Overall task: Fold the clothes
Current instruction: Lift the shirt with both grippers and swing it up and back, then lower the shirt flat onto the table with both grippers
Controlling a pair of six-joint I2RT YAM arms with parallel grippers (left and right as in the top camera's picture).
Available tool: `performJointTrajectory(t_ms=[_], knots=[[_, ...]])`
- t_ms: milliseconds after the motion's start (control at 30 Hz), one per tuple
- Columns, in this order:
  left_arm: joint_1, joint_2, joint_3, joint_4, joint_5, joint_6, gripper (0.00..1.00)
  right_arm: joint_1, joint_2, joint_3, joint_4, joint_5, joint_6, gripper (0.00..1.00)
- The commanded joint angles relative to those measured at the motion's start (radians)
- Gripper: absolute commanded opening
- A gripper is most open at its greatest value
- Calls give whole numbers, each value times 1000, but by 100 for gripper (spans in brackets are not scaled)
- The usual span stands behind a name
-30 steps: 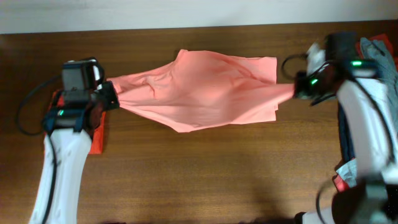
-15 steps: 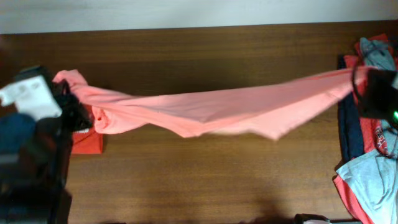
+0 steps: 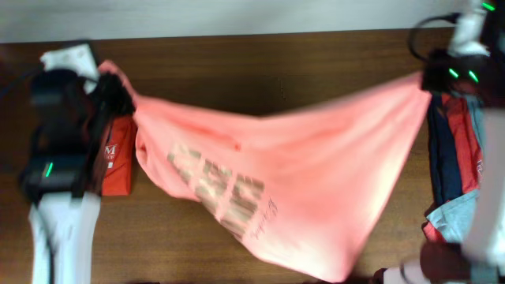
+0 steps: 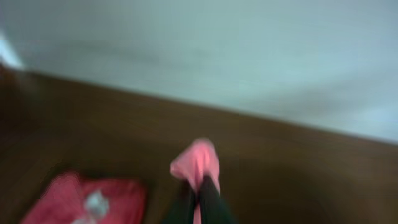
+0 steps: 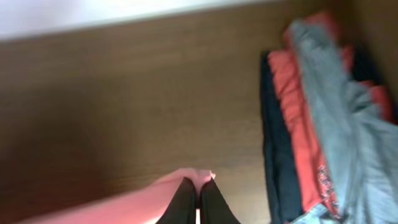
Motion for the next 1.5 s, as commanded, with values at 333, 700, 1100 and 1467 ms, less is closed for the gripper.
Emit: performJointTrajectory(t_ms=[333,700,1100,1467], knots=[[-5,370,283,383,83,48,0,1,140,329,144,34,76,4],[-18,416,354,-234,84,66,0,1,173,269,-186,40,51,4],[-40,687,353,-662,79,66,0,1,178,-282,-242,35,30,4],[-40,731,353,-867,34,70,0,0,157,-464,-257,36,34,4]])
